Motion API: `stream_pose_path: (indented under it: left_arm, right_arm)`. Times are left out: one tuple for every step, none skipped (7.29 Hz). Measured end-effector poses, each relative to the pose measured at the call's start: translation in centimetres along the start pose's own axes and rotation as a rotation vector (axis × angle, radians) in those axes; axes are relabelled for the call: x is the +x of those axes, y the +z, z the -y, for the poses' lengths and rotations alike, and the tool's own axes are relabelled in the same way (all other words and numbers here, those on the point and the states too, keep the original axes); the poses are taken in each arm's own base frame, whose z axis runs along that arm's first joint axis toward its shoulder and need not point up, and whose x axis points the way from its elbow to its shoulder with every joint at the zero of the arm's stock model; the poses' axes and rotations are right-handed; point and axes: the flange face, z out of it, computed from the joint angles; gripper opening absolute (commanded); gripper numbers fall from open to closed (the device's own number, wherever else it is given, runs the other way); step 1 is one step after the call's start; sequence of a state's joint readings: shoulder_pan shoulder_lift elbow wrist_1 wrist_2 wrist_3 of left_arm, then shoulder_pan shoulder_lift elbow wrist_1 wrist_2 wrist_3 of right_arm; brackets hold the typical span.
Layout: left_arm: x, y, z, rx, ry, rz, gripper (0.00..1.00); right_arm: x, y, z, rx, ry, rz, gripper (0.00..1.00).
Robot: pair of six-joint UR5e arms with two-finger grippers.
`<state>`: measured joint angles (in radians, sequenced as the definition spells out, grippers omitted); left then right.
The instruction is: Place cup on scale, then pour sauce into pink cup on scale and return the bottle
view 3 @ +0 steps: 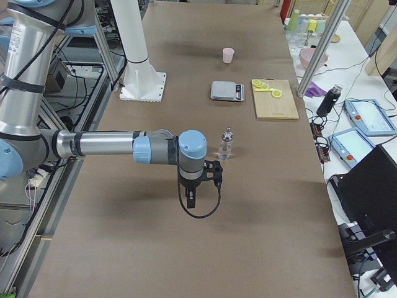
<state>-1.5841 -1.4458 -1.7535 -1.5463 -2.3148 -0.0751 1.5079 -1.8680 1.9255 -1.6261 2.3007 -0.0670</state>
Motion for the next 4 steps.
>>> stream_pose_path:
  left_arm:
    - [0.0,0.0,0.0,0.000,0.000,0.000,0.98]
    - [0.1,-0.1,0.1,0.001,0.002,-0.001,0.98]
    - [0.3,-0.3,0.3,0.006,0.007,-0.002,0.98]
    - [0.9,-0.8,1.1,0.019,0.019,-0.003,0.98]
  right_arm:
    - [0.0,0.0,-0.1,0.000,0.000,-0.002,1.00]
    - [-0.1,-0.1,-0.1,0.002,-0.003,-0.007,1.00]
    - [-0.3,-0.5,0.2,0.010,-0.009,-0.010,1.00]
    - [-0.8,-1.1,1.0,0.025,-0.021,-0.012,1.00]
